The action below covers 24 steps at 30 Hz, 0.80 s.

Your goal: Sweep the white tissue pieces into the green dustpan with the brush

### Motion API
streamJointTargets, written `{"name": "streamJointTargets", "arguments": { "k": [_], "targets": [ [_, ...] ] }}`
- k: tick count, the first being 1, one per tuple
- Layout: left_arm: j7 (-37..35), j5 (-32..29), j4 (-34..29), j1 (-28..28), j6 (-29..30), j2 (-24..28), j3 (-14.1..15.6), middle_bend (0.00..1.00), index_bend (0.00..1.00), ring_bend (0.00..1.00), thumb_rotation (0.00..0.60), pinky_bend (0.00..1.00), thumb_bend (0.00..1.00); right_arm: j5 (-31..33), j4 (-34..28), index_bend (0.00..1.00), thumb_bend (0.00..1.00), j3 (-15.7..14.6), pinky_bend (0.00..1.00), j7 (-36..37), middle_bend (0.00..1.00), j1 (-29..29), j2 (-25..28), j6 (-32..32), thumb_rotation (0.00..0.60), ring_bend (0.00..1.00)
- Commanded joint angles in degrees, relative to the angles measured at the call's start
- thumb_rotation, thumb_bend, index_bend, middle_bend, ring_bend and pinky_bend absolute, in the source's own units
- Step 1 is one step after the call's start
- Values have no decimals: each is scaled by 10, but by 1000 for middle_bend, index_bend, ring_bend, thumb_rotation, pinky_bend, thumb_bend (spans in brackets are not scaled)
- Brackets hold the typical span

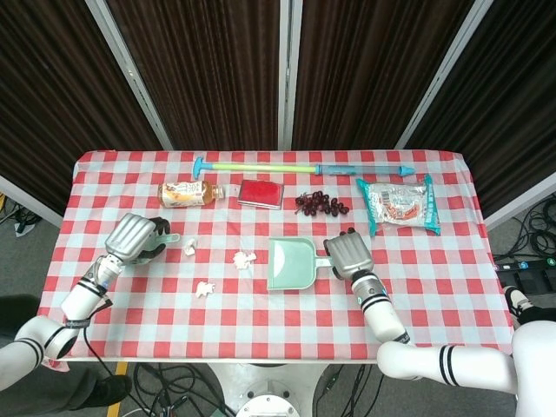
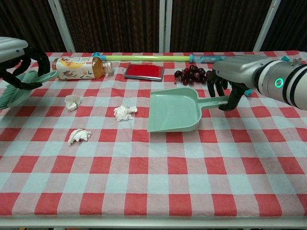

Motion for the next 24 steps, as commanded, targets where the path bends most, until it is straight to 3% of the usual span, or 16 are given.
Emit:
{"name": "streamJointTargets", "arguments": {
  "k": [1, 24],
  "targets": [
    [-23, -3, 13, -13, -15, -17, -4, 552, 508, 744, 600, 901, 427, 17, -2, 641, 349, 2, 231, -4, 557, 11, 1, 3, 600, 321],
    [-113, 15, -8, -60, -25, -80, -1, 552, 508, 744, 600, 901, 440, 42, 29, 642, 349, -17, 231, -19, 558, 56, -55, 32, 600, 323]
  ]
}}
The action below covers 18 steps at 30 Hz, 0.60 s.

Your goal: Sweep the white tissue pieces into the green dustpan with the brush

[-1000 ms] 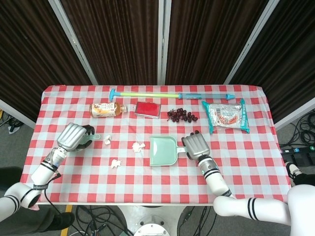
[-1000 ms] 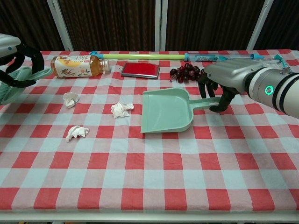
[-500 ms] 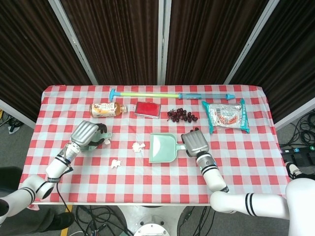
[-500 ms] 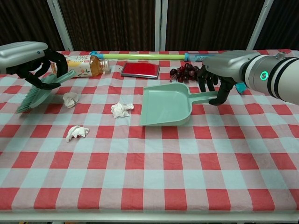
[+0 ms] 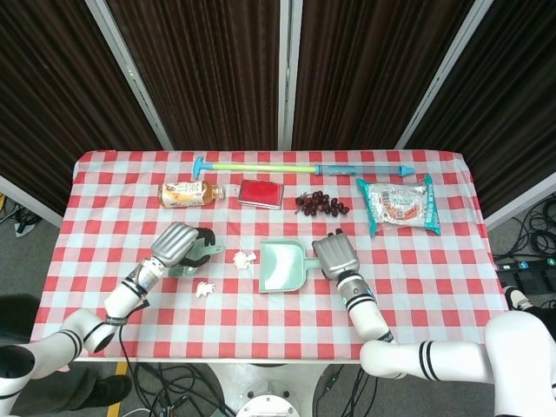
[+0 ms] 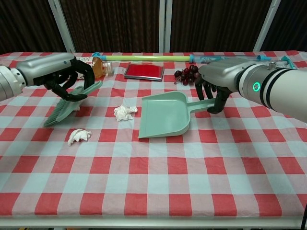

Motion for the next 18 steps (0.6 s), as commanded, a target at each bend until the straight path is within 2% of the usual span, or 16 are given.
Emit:
{"name": "streamJointTargets", "arguments": {
  "k": [1, 6, 18],
  "targets": [
    [-20, -2, -8, -7, -2, -4, -4, 552, 508, 744, 600, 901, 440, 1, 6, 642, 349, 0, 231, 0, 558, 4, -10, 2, 600, 323],
    [-55, 3, -33, -18, 0, -1, -6, 552, 508, 744, 600, 901, 441, 0, 17, 642, 349, 4, 231, 6, 559, 10, -29, 1, 600, 324],
    [-67, 8, -87, -49, -10, 3, -15, 552, 508, 744, 600, 901, 441, 3, 44, 644, 348, 14, 231, 19, 561, 20, -56, -4, 600, 326]
  ]
}}
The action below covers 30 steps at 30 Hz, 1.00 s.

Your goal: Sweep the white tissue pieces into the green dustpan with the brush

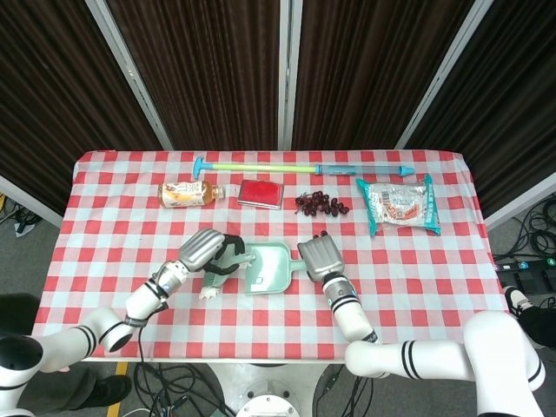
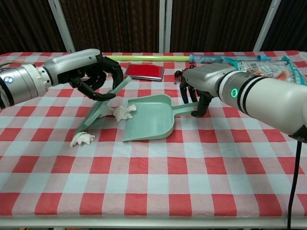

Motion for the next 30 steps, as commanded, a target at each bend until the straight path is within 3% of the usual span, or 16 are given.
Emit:
{"name": "streamJointTargets", "arguments": {
  "k": [1, 11, 21, 30],
  "targets": [
    [1, -3, -13, -7, -4, 1, -6, 552, 508, 744, 600, 901, 440, 0, 5, 644, 348, 2, 231, 4, 561, 1, -3, -2, 600, 326],
    [-35, -31, -102, -3, 2, 43, -26, 552, 508, 744, 600, 901, 447, -18, 29, 646, 348, 4, 231, 26, 564, 4, -9, -24, 600, 328],
    [54, -76, -226, 60, 25, 117, -5, 552, 508, 746, 600, 901, 473, -36, 41, 647, 349, -14, 222, 37, 565, 8, 12, -72, 600, 326],
    [194, -147, -269, 108, 60, 79, -14, 552, 508, 747, 600, 900, 481, -54, 28, 648, 349, -19, 214, 52, 565, 11, 28, -80, 600, 325]
  ]
}}
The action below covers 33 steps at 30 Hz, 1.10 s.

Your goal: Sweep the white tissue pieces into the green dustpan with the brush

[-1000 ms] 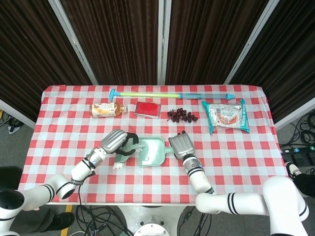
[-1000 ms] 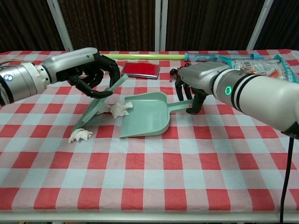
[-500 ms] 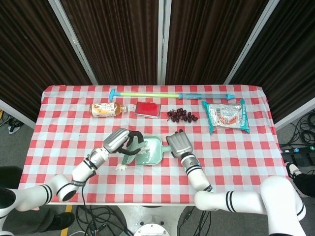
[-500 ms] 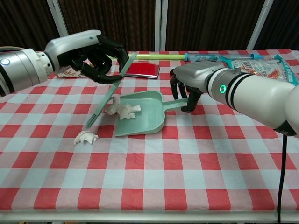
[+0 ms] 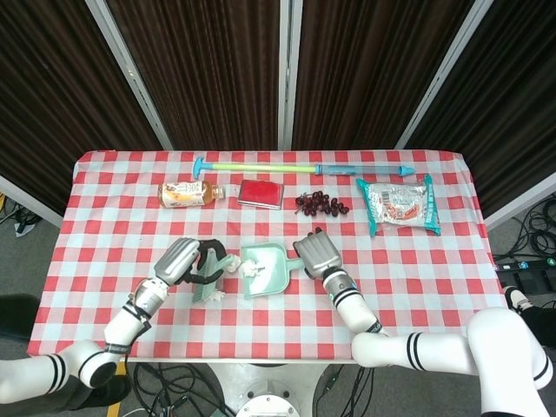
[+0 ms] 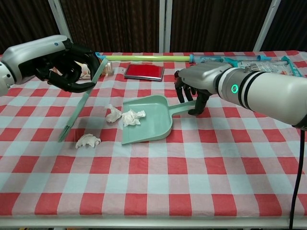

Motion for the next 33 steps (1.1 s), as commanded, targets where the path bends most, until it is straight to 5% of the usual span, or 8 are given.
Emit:
{"name": "streamJointTargets", "arguments": {
  "k": [1, 11, 33],
  "targets": [
    [65, -28, -12, 22, 19, -26, -3, 552, 508, 747, 600, 901, 481, -3, -5, 648, 349, -3, 214, 0, 565, 1, 4, 1, 600, 325],
    [148, -53, 7, 35, 31, -101, -19, 552, 508, 747, 600, 901, 476, 6, -7, 648, 349, -9, 214, 0, 565, 8, 0, 3, 600, 325],
    [111, -56, 43, -27, -24, -192, -106, 552, 508, 742, 600, 898, 481, 30, 23, 653, 350, 10, 214, 13, 567, 20, -38, 15, 600, 326]
  ]
}}
